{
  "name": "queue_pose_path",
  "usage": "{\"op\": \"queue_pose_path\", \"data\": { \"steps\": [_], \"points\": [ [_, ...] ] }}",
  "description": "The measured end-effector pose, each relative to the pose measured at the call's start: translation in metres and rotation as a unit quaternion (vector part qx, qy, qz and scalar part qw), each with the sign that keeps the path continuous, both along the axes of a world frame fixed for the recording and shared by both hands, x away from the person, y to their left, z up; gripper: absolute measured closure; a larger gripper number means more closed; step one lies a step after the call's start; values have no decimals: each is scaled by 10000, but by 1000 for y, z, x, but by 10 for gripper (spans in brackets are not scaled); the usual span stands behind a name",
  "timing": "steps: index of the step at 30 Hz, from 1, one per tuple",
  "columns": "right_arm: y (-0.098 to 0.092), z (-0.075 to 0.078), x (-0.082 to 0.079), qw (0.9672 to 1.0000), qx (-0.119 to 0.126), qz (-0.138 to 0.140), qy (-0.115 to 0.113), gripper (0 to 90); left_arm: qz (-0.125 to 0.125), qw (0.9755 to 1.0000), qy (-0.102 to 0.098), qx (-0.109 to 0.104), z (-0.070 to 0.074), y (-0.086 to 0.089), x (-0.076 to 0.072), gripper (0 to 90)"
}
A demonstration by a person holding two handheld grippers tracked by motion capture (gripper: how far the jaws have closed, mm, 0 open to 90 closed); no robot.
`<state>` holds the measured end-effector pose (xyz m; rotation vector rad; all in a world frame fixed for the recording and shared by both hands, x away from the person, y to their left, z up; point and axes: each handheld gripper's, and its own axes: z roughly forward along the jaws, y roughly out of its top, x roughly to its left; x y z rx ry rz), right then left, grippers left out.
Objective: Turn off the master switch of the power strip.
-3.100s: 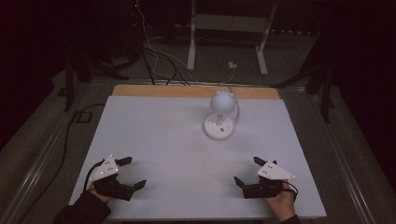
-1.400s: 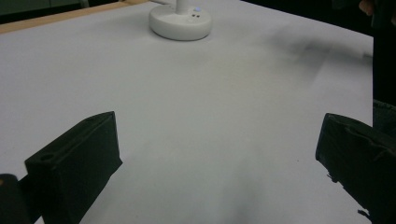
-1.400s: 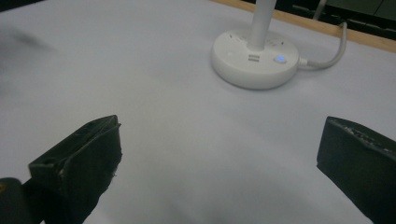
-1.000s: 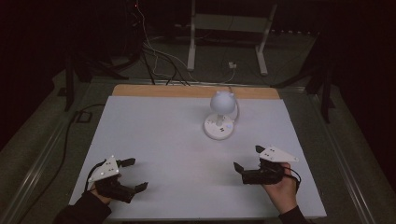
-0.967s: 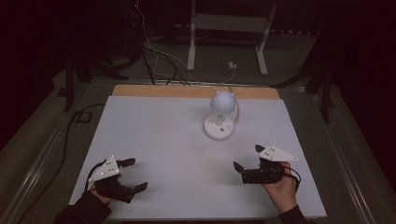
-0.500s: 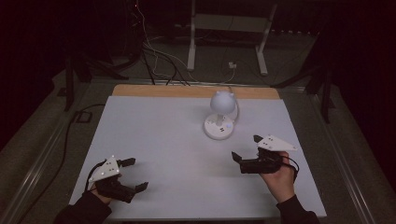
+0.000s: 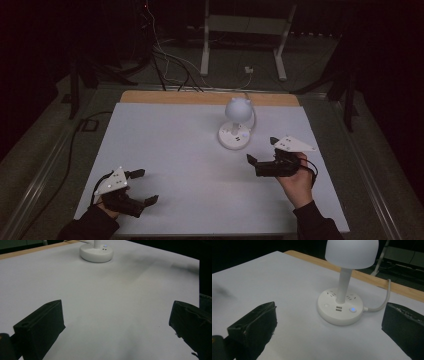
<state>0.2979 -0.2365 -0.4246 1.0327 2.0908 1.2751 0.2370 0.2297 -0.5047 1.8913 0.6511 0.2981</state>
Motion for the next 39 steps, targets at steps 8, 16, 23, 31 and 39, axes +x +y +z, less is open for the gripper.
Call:
{"op": "queue_pose_path", "data": {
  "steps": [8, 16, 23, 31, 39],
  "points": [
    [3, 1, 12, 10000, 48, -8, 18, 0, -5, 10000, 8, 0, 0, 0, 0, 4],
    [7, -1, 26, 9999, 50, 43, 102, 0, -11, 10000, 7, -9, 0, 0, 0, 4],
    [10, -6, 37, 9999, -5, -11, 110, 0, -14, 10000, 8, -15, 0, 0, 0, 4],
    [8, -11, 50, 9999, 60, -71, 64, 0, -28, 10000, 20, -24, 0, 0, 0, 4],
    [5, -21, 67, 9996, -91, -127, 244, 0, -25, 10000, 28, -54, 0, 1, 0, 4]
  ]
}}
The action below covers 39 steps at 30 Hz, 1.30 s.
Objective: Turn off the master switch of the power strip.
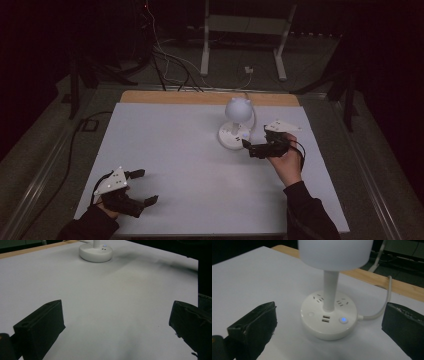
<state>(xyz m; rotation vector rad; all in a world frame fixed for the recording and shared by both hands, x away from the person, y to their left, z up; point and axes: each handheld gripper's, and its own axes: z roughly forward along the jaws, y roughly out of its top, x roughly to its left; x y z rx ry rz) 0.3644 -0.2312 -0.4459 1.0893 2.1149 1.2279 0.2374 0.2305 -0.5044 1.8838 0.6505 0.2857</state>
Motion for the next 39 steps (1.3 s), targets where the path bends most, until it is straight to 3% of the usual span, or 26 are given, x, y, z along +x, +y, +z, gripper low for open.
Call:
{"op": "queue_pose_path", "data": {
  "steps": [7, 9, 13, 21, 27, 32, 39],
  "points": [
    [-2, -12, 12, 9995, -37, -246, 204, 0, -1, 10000, 8, 21, 0, 0, 0, 4],
    [-3, -15, 15, 9989, -40, -402, 257, 68, -6, 10000, 10, 32, 0, 0, 0, 4],
    [-3, -20, 21, 9976, 23, -616, 325, 83, -1, 10000, 21, 22, 0, 0, 0, 4],
    [-3, -24, 24, 9942, 73, -982, 431, 416, -4, 10000, 37, 33, 0, 0, 0, 4],
    [-2, -23, 25, 9931, -3, -1125, 334, 797, 1, 10000, 40, 30, 0, 0, 0, 4],
    [-2, -25, 29, 9919, -23, -1217, 356, 900, 7, 10000, 40, 25, 0, 0, 0, 4],
    [0, -28, 32, 9900, -25, -1347, 427, 900, -5, 10000, 49, 34, 0, 0, 0, 4]
  ]
}}
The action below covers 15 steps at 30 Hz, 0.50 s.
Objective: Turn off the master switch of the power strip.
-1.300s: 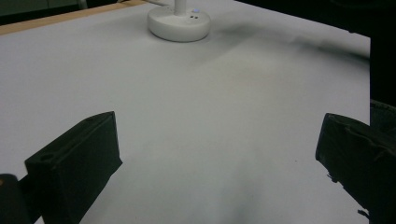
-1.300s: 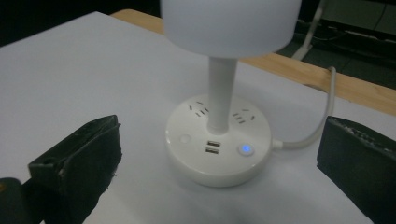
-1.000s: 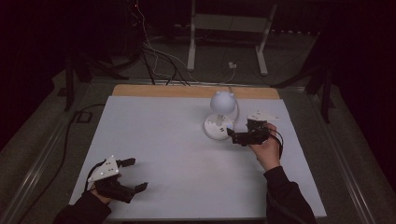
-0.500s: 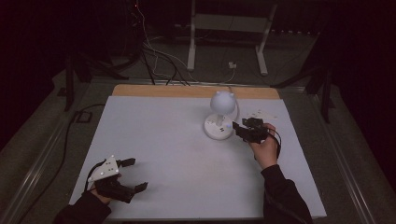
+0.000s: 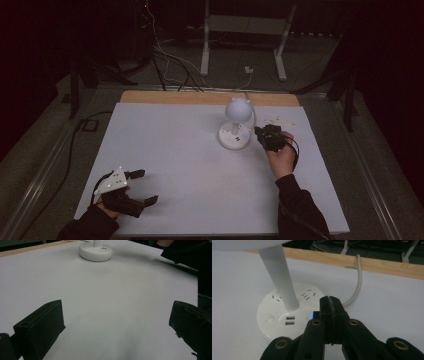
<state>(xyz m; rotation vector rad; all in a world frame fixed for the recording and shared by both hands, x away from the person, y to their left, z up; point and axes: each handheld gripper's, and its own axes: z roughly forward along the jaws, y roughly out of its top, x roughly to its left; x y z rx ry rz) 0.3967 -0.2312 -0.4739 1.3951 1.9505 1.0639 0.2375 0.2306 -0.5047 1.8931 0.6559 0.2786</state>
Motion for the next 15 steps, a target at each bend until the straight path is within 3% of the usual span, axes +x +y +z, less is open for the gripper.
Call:
{"op": "queue_pose_path", "data": {
  "steps": [6, 15],
  "points": [
    [6, -6, 5, 9998, -115, 44, 184, 900, 1, 10000, -4, -2, 0, 0, 0, 4],
    [15, -15, 11, 9998, -114, 118, 69, 900, -5, 10000, 9, 16, 0, 0, 0, 4]
  ]
}}
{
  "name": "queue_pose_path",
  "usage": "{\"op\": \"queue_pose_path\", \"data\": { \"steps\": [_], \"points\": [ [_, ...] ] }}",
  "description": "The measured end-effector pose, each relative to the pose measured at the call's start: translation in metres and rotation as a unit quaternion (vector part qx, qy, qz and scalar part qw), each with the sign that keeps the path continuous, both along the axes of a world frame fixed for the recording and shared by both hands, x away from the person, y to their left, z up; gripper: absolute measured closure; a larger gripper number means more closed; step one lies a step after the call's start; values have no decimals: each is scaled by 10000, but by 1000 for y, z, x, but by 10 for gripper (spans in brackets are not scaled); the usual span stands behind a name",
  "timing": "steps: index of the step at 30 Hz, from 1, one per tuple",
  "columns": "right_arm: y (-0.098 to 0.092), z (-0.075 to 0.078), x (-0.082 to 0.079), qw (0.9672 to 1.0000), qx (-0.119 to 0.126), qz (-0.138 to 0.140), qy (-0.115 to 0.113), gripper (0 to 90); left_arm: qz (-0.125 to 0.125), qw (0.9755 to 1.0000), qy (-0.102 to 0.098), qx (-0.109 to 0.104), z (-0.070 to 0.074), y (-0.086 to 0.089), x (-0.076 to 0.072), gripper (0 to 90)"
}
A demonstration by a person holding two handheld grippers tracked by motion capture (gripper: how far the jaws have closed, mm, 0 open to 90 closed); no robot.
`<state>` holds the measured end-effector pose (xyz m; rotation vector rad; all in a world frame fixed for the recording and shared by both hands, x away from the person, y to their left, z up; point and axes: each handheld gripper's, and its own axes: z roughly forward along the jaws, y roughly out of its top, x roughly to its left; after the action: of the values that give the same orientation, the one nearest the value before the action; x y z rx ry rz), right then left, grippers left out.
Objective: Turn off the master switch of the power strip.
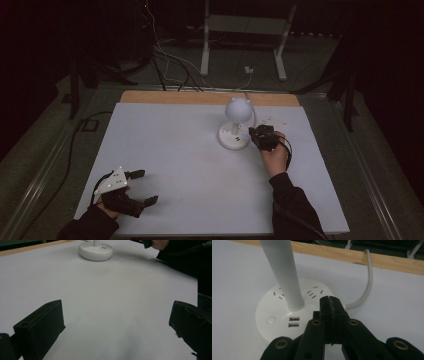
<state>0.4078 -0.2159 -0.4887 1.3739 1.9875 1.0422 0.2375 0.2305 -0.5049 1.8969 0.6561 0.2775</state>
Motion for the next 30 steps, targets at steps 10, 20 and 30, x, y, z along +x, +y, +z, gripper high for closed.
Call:
{"op": "queue_pose_path", "data": {
  "steps": [10, 20, 30],
  "points": [
    [6, -10, 7, 9999, -66, 14, 114, 900, 1, 10000, -4, -1, 0, 0, 0, 4],
    [9, -17, 9, 9999, -98, 13, 88, 900, -13, 10000, -14, 19, 0, 0, -1, 4],
    [14, -21, 9, 9996, -259, 71, -60, 900, -21, 10000, -10, 21, 0, 0, -1, 4]
  ]
}}
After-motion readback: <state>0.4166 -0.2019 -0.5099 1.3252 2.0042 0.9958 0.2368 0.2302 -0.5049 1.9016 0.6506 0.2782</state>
